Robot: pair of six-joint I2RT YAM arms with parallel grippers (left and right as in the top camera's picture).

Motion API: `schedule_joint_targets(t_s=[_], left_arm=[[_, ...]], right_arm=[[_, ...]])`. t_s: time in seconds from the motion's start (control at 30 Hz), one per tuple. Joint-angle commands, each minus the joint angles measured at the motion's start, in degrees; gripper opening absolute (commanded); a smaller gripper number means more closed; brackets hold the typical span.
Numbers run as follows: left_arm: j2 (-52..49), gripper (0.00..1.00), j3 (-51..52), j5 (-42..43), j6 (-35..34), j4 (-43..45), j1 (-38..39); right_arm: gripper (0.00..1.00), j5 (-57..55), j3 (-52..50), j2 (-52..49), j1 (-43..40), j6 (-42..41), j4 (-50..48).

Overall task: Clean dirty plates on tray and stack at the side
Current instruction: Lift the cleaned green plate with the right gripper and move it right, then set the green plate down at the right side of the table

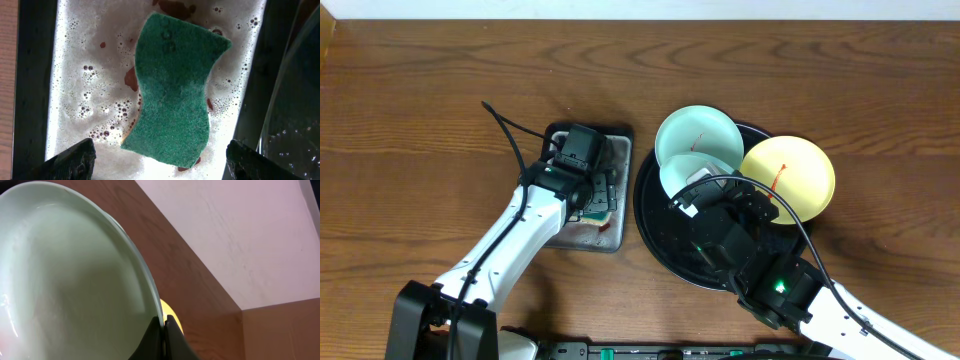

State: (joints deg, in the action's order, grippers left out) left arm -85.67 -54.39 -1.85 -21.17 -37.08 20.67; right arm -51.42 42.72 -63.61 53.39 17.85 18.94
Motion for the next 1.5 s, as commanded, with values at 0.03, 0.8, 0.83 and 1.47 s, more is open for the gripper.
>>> schedule_joint_targets(t_s=[0.03,0.8,0.83,1.47], left_arm=[[-0.15,0.84,-0.81,-0.09,-0.52,0.02,-0.24],[-0.15,0.84,-0.81,-0.11,-0.52,0.02,-0.24],[-0.15,0.84,-0.81,-0.11,-0.52,0.02,-0.24],[-0.15,0.85,-0.81,-0.11,-0.55,0.02,-0.24]], right_arm=[[0.01,-2.36,1.51,0.61,0.44,0.57,-0.42],[0.01,53.02,1.49,0.61,-60.17,-49.29,6.40],[0.01,54.95,1.49,0.61,-64.08,-49.62,6.62],[0.01,49.42,1.40,-12.52,-97.15,-57.57,12.74]])
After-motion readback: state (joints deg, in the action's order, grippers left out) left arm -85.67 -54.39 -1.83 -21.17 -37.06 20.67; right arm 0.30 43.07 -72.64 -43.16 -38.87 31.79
